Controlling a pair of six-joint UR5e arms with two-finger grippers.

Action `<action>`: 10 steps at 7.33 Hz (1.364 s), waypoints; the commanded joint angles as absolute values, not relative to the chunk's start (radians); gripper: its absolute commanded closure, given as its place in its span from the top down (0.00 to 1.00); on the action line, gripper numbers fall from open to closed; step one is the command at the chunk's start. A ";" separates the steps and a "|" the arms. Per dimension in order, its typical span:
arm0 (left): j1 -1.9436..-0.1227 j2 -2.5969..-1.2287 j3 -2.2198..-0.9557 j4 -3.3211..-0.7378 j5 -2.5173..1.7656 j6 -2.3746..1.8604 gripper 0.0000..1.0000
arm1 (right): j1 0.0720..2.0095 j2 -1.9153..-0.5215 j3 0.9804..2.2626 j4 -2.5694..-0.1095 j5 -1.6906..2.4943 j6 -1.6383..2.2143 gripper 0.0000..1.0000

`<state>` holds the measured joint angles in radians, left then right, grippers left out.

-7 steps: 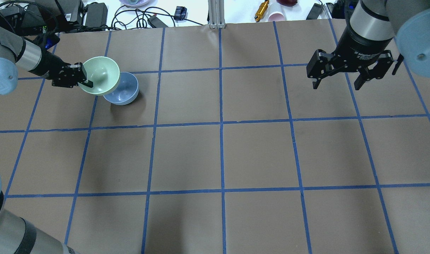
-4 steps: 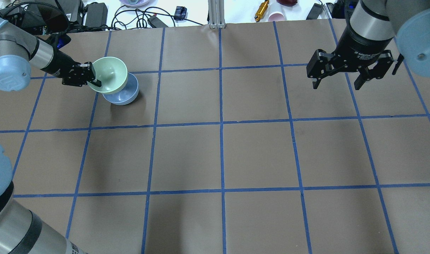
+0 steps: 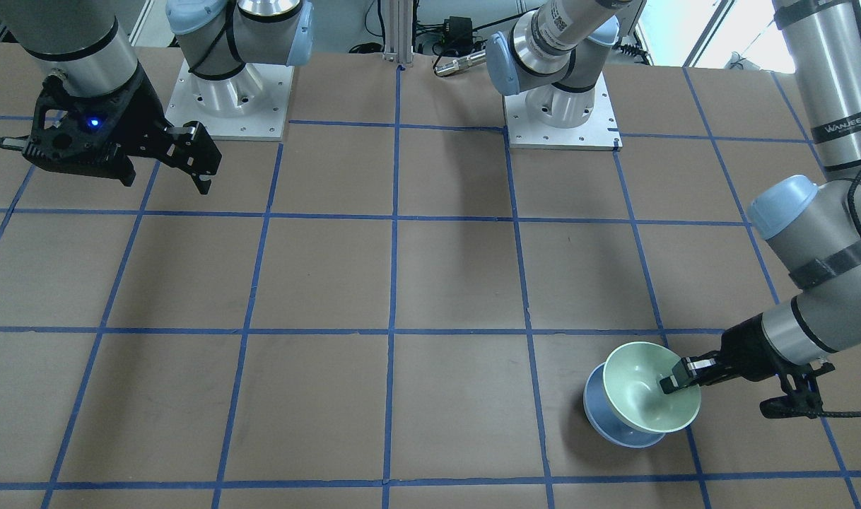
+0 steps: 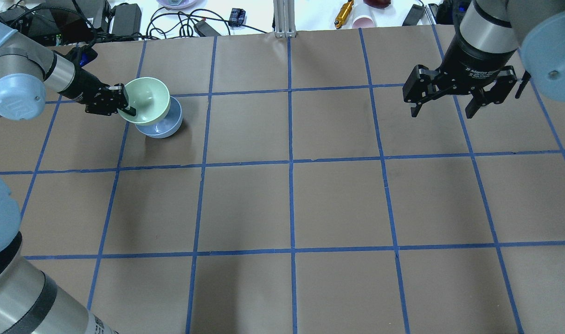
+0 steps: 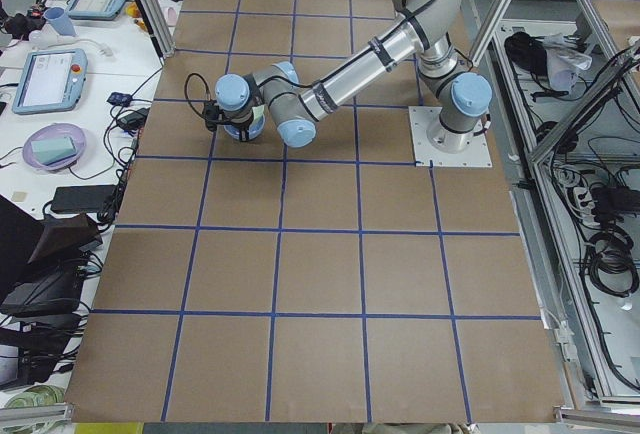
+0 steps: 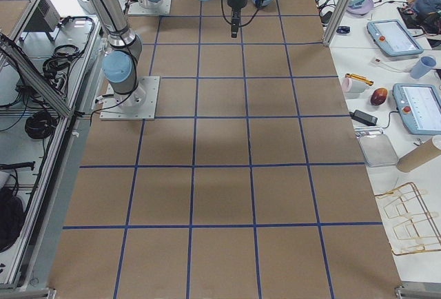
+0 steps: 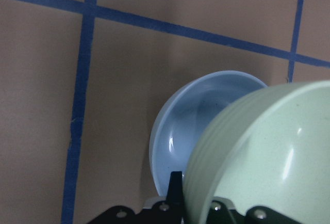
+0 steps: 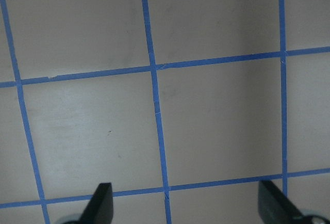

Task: Stack green bowl on blue bowl
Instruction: 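Lower the pale green bowl into the light blue bowl, then open the left gripper to release the pale green bowl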

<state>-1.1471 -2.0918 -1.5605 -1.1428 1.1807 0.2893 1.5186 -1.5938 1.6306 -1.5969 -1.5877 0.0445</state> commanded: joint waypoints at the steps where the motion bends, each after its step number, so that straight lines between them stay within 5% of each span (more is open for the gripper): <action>1: -1.147 -2.097 -1.560 -1.126 1.178 0.281 0.31 | 1.519 -1.594 1.631 -1.597 -1.586 0.044 1.00; 3: -1.147 -2.103 -1.560 -1.114 1.178 0.273 1.00 | 1.519 -1.594 1.631 -1.597 -1.588 0.044 1.00; 10: -1.286 -1.880 -1.508 -1.333 1.426 0.174 1.00 | 1.519 -1.594 1.631 -1.597 -1.588 0.044 1.00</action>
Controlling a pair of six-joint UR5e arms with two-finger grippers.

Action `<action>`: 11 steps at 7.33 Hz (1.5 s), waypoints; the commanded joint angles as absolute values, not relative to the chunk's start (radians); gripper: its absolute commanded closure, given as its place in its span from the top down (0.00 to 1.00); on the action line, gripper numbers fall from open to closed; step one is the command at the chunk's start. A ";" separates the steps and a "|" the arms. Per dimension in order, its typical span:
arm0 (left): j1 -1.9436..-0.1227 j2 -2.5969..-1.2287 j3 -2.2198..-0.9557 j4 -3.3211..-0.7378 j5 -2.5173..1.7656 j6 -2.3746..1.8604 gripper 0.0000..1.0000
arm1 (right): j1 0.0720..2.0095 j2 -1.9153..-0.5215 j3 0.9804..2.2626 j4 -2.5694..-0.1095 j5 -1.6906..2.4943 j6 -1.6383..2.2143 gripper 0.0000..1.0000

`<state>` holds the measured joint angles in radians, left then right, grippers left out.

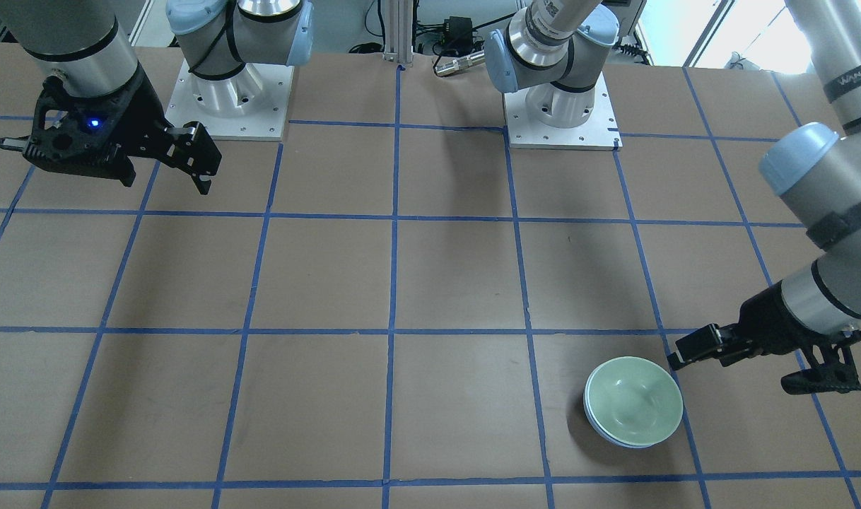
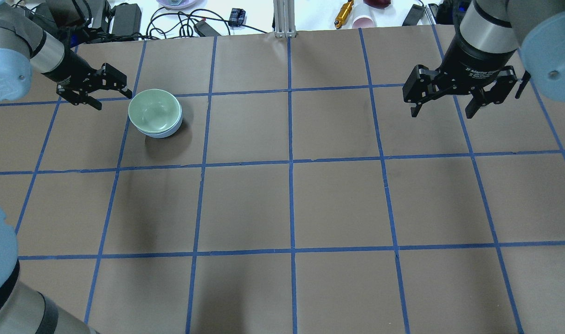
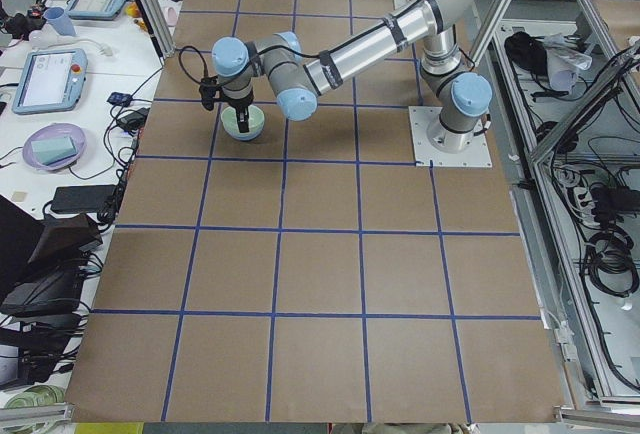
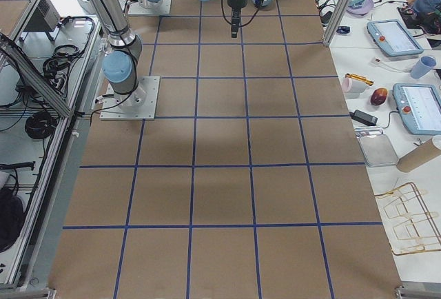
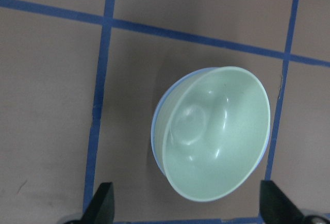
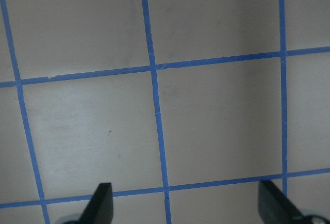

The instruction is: Stack green bowl on blue bowl

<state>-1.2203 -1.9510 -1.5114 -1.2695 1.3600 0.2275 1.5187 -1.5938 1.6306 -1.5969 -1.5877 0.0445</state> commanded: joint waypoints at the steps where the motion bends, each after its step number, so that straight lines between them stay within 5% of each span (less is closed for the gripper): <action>1: -1.354 -1.823 -1.511 -1.356 1.477 0.091 1.00 | 1.519 -1.594 1.631 -1.597 -1.588 0.044 1.00; 6: -1.561 -1.588 -1.522 -1.531 1.552 -0.032 1.00 | 1.519 -1.594 1.631 -1.597 -1.588 0.044 1.00; 11: -1.562 -1.537 -1.523 -1.583 1.551 -0.014 1.00 | 1.519 -1.594 1.632 -1.597 -1.588 0.044 1.00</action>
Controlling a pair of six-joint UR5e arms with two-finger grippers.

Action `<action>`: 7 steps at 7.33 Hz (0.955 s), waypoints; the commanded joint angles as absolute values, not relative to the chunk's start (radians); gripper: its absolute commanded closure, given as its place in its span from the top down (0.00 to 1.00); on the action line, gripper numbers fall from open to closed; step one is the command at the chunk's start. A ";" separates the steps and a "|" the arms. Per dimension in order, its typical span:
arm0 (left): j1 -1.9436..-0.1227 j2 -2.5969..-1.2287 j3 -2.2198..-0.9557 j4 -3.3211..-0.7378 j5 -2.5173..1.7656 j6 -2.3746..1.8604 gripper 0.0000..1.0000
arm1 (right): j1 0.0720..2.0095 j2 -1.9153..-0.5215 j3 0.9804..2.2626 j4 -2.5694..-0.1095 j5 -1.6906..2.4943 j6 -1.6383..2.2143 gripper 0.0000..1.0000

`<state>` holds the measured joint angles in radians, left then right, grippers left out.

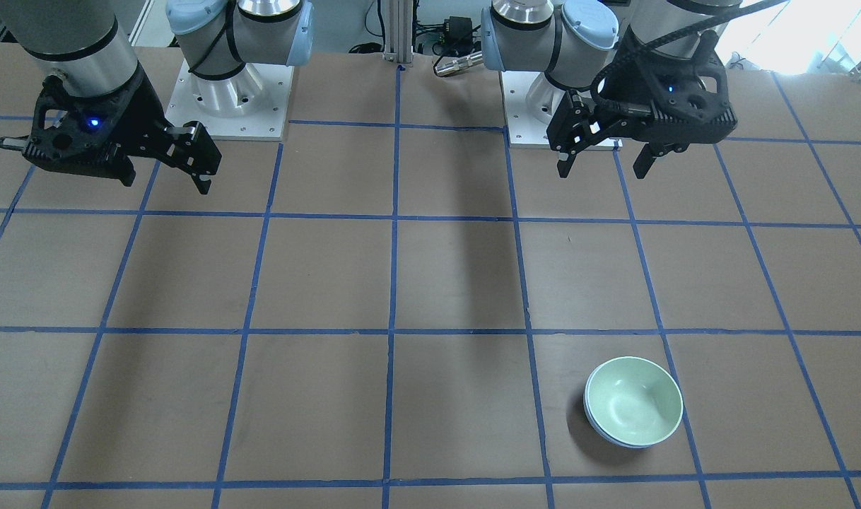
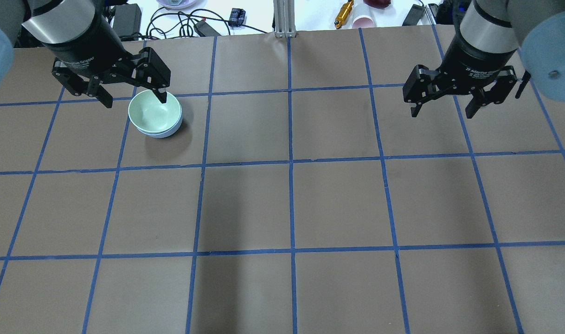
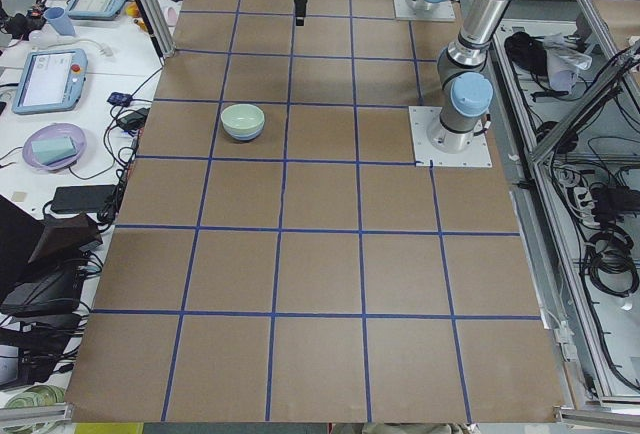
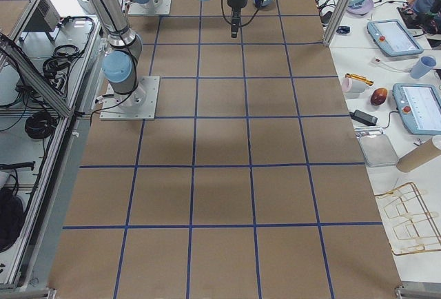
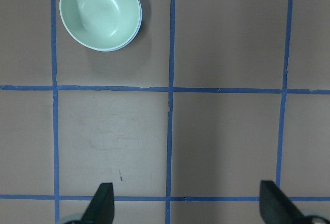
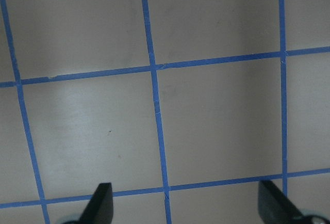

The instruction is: Stack green bowl on blue bowl

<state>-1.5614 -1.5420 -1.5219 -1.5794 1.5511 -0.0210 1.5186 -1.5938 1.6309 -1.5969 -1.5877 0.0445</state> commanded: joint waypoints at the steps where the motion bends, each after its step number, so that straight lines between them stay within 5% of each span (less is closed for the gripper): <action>1: -1.560 -1.536 -1.525 -1.598 1.552 0.036 1.00 | 1.519 -1.594 1.631 -1.597 -1.588 0.044 1.00; 7: -1.560 -1.528 -1.522 -1.600 1.595 0.046 1.00 | 1.519 -1.594 1.631 -1.597 -1.588 0.044 1.00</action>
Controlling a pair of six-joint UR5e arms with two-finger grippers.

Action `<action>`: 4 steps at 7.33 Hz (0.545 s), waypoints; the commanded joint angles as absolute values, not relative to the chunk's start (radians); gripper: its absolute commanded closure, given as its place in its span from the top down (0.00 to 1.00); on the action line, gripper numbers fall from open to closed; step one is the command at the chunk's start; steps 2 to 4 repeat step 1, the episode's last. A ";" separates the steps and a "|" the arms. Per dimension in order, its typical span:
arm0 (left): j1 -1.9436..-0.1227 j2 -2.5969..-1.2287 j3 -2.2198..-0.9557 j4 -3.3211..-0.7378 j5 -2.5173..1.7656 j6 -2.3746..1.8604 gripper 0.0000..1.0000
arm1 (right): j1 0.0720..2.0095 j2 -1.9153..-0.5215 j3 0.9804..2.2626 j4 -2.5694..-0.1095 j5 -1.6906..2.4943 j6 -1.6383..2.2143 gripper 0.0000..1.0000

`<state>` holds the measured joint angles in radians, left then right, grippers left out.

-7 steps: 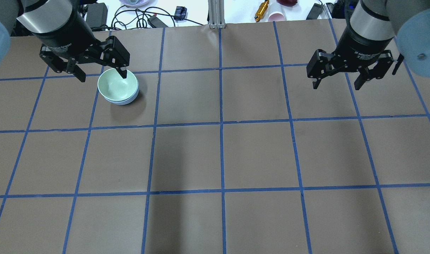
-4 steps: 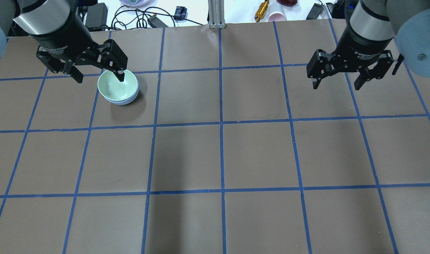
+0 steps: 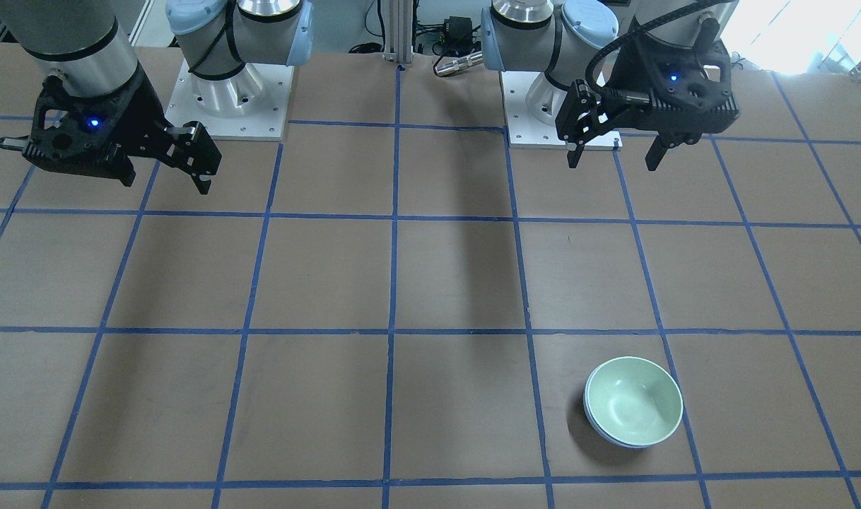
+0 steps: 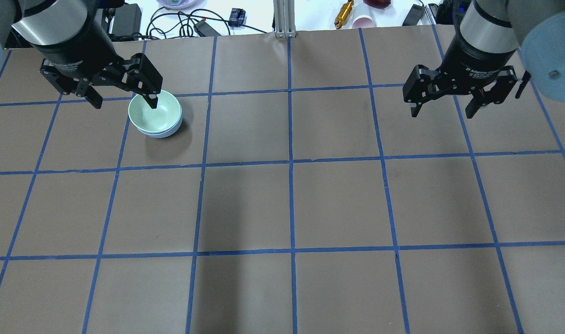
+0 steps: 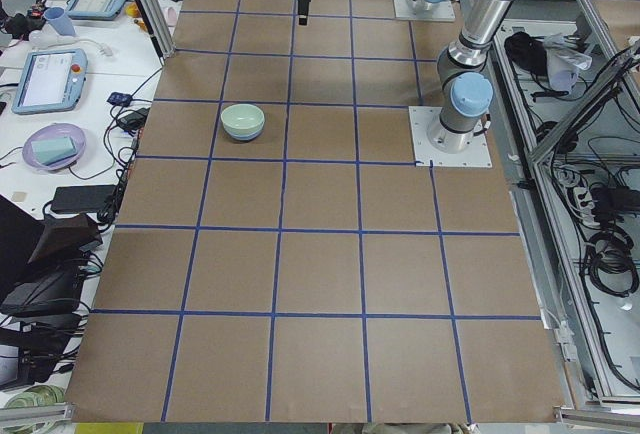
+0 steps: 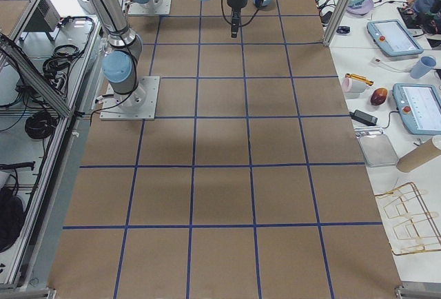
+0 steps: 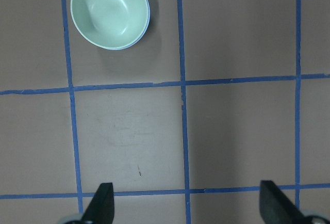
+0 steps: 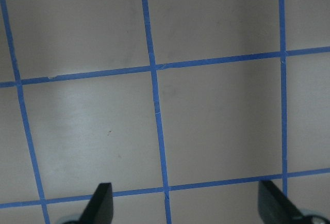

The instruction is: Stack green bowl on blue bowl

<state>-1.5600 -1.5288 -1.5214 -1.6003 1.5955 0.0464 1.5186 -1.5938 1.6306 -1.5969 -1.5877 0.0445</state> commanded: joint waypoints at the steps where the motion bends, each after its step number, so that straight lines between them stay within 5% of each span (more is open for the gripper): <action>1: -1.560 -1.528 -1.522 -1.601 1.597 0.046 1.00 | 1.519 -1.594 1.631 -1.597 -1.588 0.044 1.00; 4: -1.560 -1.528 -1.522 -1.601 1.597 0.046 1.00 | 1.519 -1.594 1.631 -1.597 -1.588 0.044 1.00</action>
